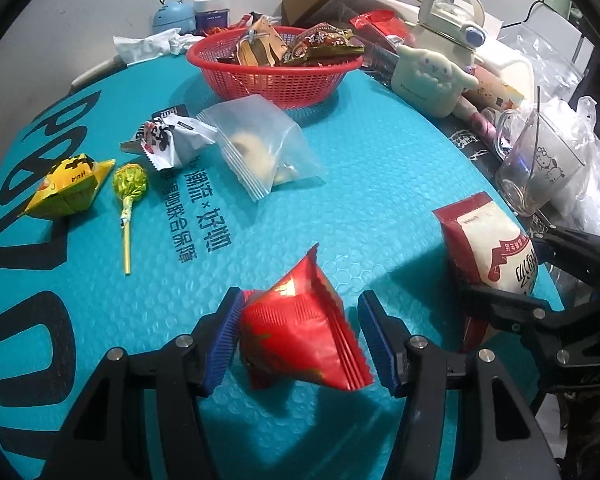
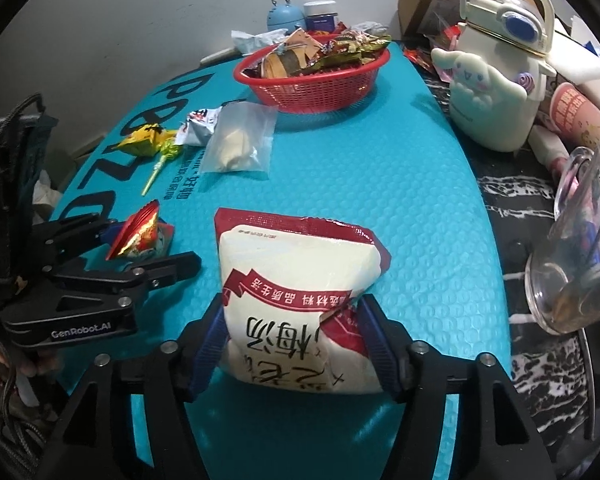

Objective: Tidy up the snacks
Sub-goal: 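Carry the red candy with the left tool while the right tool carries the white packet to the basket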

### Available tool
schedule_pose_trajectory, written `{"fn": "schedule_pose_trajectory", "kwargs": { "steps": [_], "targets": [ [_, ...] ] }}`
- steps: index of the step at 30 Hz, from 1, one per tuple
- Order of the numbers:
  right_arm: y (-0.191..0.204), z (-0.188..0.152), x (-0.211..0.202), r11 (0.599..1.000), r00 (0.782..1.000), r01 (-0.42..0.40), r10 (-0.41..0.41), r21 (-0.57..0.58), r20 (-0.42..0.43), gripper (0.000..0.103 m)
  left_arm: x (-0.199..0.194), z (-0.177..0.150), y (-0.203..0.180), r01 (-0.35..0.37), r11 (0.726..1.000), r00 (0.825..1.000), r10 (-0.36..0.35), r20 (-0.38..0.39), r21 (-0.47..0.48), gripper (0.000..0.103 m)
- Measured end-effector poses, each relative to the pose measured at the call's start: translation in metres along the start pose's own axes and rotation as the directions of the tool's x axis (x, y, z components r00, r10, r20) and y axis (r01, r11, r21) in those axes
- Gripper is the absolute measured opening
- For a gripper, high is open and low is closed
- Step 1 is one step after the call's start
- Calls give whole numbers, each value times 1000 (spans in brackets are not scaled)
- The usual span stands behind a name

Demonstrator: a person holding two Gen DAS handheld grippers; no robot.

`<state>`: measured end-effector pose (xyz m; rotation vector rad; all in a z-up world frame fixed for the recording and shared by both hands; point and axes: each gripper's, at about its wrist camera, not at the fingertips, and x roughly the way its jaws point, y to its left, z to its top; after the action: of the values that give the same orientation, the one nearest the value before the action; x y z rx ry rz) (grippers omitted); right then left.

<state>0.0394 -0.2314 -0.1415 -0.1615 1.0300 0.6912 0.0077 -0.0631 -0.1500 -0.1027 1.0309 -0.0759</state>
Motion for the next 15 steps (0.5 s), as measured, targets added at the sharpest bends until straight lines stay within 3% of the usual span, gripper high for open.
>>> {"fn": "schedule_pose_trajectory", "kwargs": {
  "steps": [3,4,5,8,15],
  "targets": [
    [0,0,2,1000,1000,7,-7,-4,-3,67,-1,-1,0,-6,1000,1000,6,5,-3,56],
    [1,1,2,1000,1000,7,-7,-5,-1,67,-1,-1,0,-18,1000,1000,18,7,-4,45],
    [1,1,2,1000,1000,4,-4,-6,7,61,-2,-1,0,-28,1000,1000,28,8,-2,39],
    [1,1,2,1000,1000,-10,10,8,25,53,-4,-2,5,-3,1000,1000,3,5,-30,33],
    [-3,3,-5,998,998,-30,27,50,53,47,-14,-4,6,43,998,999,-43,5,-53,31]
  ]
}}
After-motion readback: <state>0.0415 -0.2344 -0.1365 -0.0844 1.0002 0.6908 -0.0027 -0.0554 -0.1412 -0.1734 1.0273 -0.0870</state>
